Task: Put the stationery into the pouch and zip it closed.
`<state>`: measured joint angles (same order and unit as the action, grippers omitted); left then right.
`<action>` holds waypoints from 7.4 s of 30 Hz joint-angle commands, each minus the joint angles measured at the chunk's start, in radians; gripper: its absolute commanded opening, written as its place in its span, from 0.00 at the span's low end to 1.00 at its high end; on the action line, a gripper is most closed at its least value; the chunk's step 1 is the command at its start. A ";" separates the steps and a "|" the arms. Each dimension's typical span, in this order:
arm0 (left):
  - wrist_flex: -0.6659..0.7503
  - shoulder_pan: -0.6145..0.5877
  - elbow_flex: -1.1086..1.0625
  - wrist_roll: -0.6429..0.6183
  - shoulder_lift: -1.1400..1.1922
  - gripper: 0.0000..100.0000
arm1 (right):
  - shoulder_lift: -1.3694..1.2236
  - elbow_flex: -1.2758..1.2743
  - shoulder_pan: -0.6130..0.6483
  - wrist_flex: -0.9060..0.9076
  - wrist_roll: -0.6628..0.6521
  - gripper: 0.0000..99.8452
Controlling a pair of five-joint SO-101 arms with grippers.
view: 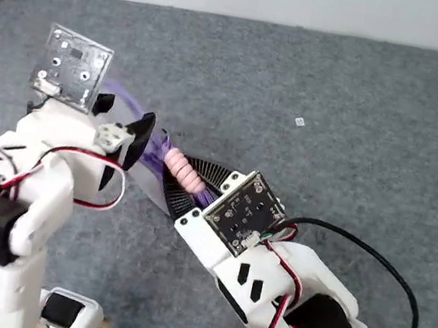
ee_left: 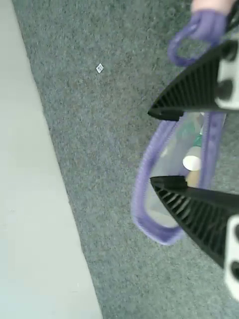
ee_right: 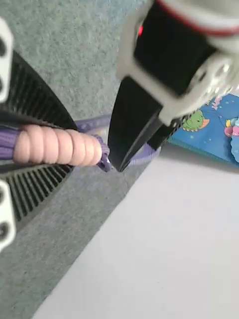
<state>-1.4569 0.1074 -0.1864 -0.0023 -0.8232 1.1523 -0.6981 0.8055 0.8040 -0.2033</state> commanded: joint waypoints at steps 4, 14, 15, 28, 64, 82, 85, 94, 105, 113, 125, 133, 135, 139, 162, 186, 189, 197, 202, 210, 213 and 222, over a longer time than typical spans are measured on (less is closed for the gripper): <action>-0.133 -0.006 0.134 -0.009 -0.012 0.19 | -0.002 -0.035 -0.010 -0.108 0.012 0.01; -0.215 -0.106 0.242 -0.005 -0.012 0.19 | -0.004 -0.118 -0.010 -0.226 0.009 0.01; -0.233 -0.104 0.257 -0.006 -0.012 0.19 | -0.008 -0.118 -0.010 -0.229 0.009 0.01; -0.298 0.005 0.173 -0.011 -0.169 0.19 | -0.140 -0.109 -0.076 -0.351 0.011 0.01; 0.196 -0.255 -0.450 0.068 -0.316 0.09 | -0.200 -0.026 -0.130 -0.203 0.008 0.01; 0.586 0.061 -0.406 -0.126 0.044 0.09 | -0.016 -0.032 -0.087 0.088 0.011 0.01; 0.571 0.094 -0.352 -0.124 0.098 0.09 | -0.022 -0.034 -0.105 0.087 0.011 0.01; 0.457 -0.011 -0.226 -0.123 0.101 0.09 | -0.022 -0.103 -0.223 0.027 0.006 0.01; 0.092 -0.054 -0.022 -0.034 0.101 0.18 | -0.024 -0.169 -0.251 -0.077 0.009 0.01; -0.199 0.011 0.168 -0.003 0.101 0.28 | -0.022 -0.172 -0.251 -0.077 0.011 0.01; -0.140 0.164 0.122 0.023 0.110 0.28 | -0.013 -0.170 -0.251 -0.077 0.005 0.01; -0.005 0.175 -0.012 0.025 0.110 0.28 | -0.013 -0.169 -0.257 -0.077 0.005 0.01; 0.006 0.203 -0.033 0.025 0.110 0.28 | -0.013 -0.167 -0.278 -0.077 0.005 0.01; 0.066 0.247 -0.090 0.025 0.110 0.28 | -0.013 -0.167 -0.317 -0.077 0.003 0.01; 0.407 0.296 -0.323 0.025 0.103 0.01 | -0.018 -0.166 -0.380 -0.159 -0.038 0.01; 0.169 0.284 -0.101 -0.034 0.100 0.01 | -0.302 -0.166 -0.677 -0.636 -0.149 0.01; 0.149 0.284 -0.074 -0.034 0.100 0.01 | -0.349 -0.166 -0.687 -0.710 -0.193 0.01; 0.137 0.287 -0.048 -0.048 0.046 0.01 | -0.449 -0.135 -0.734 -0.806 -0.201 0.01; 0.130 0.305 -0.051 -0.077 -0.014 0.01 | -0.545 -0.049 -0.760 -0.809 -0.198 0.01; 0.140 0.301 -0.045 -0.127 -0.026 0.01 | -0.595 -0.029 -0.760 -0.800 -0.199 0.01; 0.137 0.299 -0.025 -0.140 -0.028 0.01 | -0.595 -0.029 -0.765 -0.765 -0.201 0.01; 0.130 0.299 0.113 -0.164 -0.028 0.01 | -0.599 -0.029 -0.806 -0.716 -0.199 0.01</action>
<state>-1.3203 0.4173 -0.1818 -0.1496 -0.7802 0.5723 -0.7610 0.0829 0.0752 -0.3982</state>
